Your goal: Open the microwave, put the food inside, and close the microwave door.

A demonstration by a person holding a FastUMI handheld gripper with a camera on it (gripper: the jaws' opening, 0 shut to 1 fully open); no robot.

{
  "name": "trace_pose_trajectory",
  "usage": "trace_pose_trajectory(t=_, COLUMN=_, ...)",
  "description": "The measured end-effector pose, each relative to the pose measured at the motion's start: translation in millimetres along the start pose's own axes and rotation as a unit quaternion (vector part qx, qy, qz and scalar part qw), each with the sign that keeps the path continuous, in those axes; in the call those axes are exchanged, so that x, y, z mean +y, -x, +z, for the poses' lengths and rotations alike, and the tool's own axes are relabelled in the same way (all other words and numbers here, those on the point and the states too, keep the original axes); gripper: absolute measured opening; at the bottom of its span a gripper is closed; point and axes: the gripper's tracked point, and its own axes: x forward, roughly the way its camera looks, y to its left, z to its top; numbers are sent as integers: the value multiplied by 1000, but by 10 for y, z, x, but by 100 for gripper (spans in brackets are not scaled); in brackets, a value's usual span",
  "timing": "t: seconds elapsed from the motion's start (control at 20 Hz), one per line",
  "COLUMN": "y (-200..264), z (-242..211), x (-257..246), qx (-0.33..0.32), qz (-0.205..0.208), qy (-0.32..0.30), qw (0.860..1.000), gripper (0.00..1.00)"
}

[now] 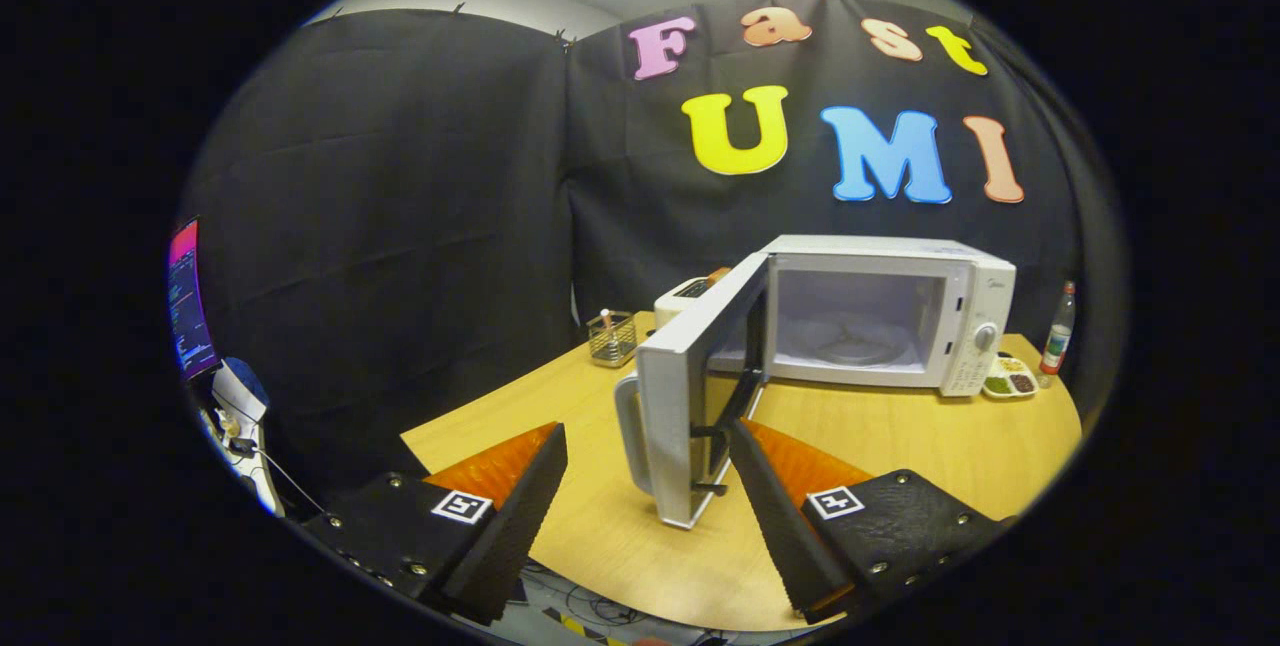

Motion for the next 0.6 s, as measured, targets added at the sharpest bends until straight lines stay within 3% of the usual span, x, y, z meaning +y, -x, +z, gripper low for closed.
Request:
trace_pose_trajectory(t=0.2, y=198, z=62, x=-551, qx=-17, qz=-58, qy=-7, qw=998, gripper=99)
trace_pose_trajectory(t=0.6, y=549, z=-319, x=-1560, qx=12, qz=-154, qy=-79, qw=985, gripper=99)
